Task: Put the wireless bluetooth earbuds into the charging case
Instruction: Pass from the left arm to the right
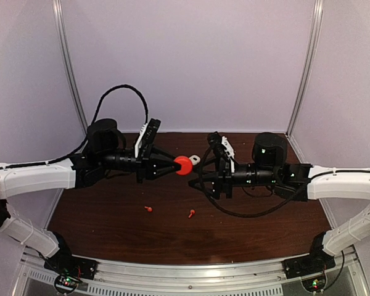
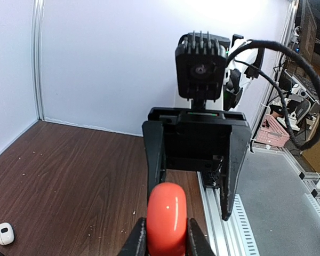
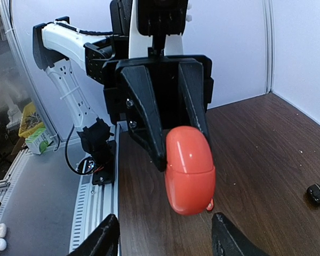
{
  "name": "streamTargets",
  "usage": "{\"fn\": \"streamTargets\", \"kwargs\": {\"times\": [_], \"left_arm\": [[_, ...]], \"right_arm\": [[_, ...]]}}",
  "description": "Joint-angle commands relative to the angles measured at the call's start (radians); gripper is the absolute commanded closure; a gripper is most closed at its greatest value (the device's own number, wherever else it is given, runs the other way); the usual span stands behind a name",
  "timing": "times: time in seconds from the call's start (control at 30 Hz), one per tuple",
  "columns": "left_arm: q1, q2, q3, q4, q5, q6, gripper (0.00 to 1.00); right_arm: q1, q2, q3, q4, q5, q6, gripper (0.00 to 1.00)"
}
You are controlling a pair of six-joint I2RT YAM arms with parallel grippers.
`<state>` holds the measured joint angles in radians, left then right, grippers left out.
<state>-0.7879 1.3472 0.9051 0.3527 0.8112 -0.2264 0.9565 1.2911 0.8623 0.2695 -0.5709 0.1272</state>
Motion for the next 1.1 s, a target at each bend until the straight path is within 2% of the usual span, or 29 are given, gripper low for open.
{"fn": "streamTargets", "kwargs": {"times": [0.0,0.23,0.37,0.6,0.8,1.07], "left_arm": [[-0.015,0.000,0.018,0.059,-0.015,0.034,1.00],[-0.024,0.007,0.016,0.072,-0.025,0.030,1.00],[-0.025,0.013,0.021,0.075,-0.026,0.025,1.00],[-0.025,0.031,0.028,0.066,-0.021,0.021,1.00],[-0.027,0.037,0.032,0.063,-0.018,0.016,1.00],[-0.027,0.049,0.035,0.055,-0.003,0.015,1.00]], "right_arm": [[-0.006,0.012,0.045,0.057,-0.044,0.010,0.43],[-0.006,0.041,0.068,0.059,-0.053,0.005,0.49],[-0.006,0.048,0.078,0.054,-0.049,-0.004,0.59],[-0.007,0.049,0.078,0.052,-0.036,-0.016,0.64],[-0.008,0.057,0.090,0.033,-0.041,-0.033,0.72],[-0.007,0.073,0.107,0.013,-0.056,-0.050,0.73]]}}
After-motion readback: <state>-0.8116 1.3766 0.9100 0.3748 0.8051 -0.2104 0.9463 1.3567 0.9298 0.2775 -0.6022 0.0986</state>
